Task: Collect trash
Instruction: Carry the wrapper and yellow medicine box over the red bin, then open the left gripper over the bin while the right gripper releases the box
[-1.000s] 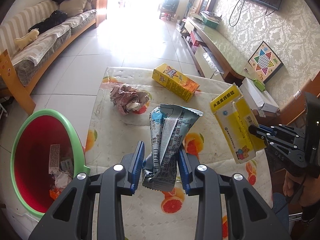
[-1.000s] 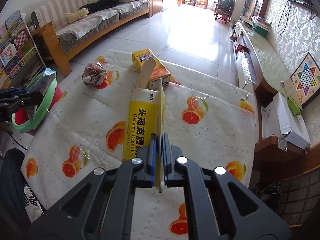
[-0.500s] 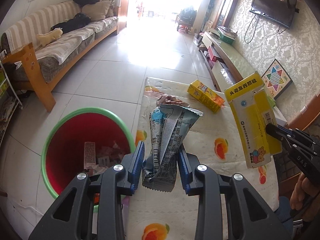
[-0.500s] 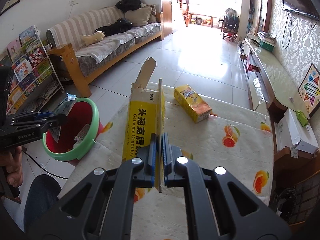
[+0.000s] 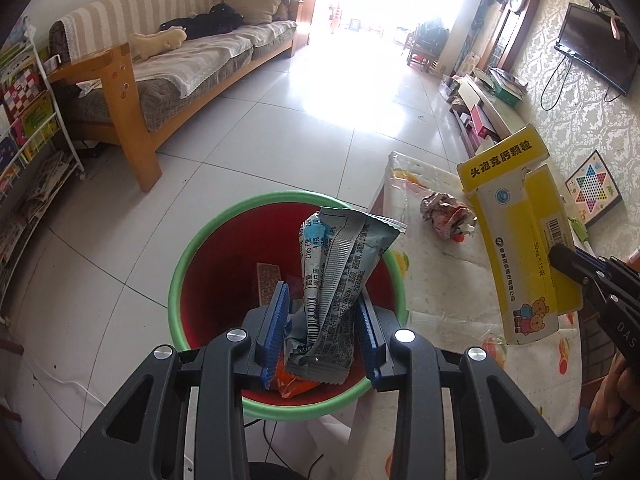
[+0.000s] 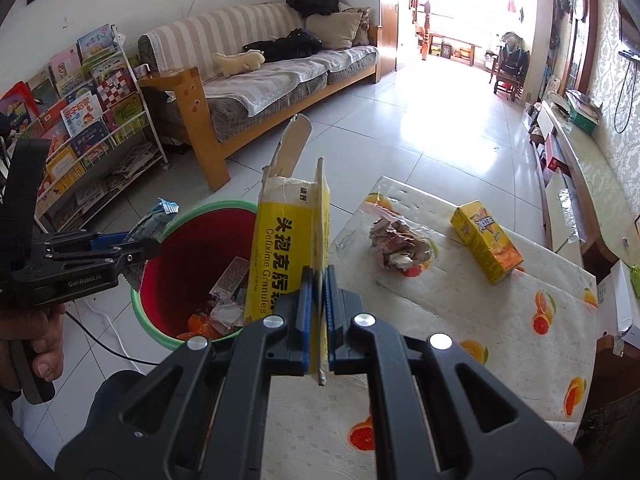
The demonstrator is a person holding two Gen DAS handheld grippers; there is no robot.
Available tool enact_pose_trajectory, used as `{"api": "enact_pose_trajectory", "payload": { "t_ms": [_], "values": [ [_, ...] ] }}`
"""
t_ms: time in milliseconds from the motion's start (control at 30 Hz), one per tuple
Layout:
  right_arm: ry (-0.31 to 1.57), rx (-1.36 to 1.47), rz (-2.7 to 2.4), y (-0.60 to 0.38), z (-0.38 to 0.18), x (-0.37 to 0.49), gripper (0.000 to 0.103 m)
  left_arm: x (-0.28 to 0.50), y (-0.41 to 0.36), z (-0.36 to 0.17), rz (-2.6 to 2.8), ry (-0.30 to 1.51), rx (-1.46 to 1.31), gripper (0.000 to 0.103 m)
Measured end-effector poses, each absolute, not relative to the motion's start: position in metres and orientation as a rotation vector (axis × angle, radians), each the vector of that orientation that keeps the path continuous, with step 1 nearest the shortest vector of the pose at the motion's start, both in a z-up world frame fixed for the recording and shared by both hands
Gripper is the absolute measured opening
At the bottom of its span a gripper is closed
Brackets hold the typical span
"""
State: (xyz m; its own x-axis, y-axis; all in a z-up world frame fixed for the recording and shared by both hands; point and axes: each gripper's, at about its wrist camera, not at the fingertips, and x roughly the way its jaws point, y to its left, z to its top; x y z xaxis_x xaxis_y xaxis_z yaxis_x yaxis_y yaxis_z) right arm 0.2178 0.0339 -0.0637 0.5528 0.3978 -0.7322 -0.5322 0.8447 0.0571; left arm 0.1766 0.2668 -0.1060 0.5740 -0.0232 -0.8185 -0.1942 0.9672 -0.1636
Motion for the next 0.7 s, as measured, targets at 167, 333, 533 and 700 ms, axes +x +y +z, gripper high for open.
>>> {"api": "enact_pose_trajectory", "payload": {
  "t_ms": [167, 333, 533, 700],
  "values": [
    [0.839, -0.196, 0.572, 0.055, -0.072, 0.22, 0.006, 0.182, 0.289, -0.116, 0.129, 0.973, -0.288, 0.046],
    [0.856, -0.211, 0.579, 0.068, -0.08, 0.224, 0.006, 0.18, 0.304, -0.113, 0.144, 0.933, -0.339, 0.078],
    [0.867, -0.226, 0.603, 0.089, -0.086, 0.227, 0.006, 0.169, 0.32, -0.102, 0.182, 0.886, -0.37, 0.084],
    [0.878, -0.241, 0.635, 0.113, -0.094, 0.228, 0.006, 0.151, 0.332, -0.097, 0.229, 0.856, -0.397, 0.089]
  ]
}}
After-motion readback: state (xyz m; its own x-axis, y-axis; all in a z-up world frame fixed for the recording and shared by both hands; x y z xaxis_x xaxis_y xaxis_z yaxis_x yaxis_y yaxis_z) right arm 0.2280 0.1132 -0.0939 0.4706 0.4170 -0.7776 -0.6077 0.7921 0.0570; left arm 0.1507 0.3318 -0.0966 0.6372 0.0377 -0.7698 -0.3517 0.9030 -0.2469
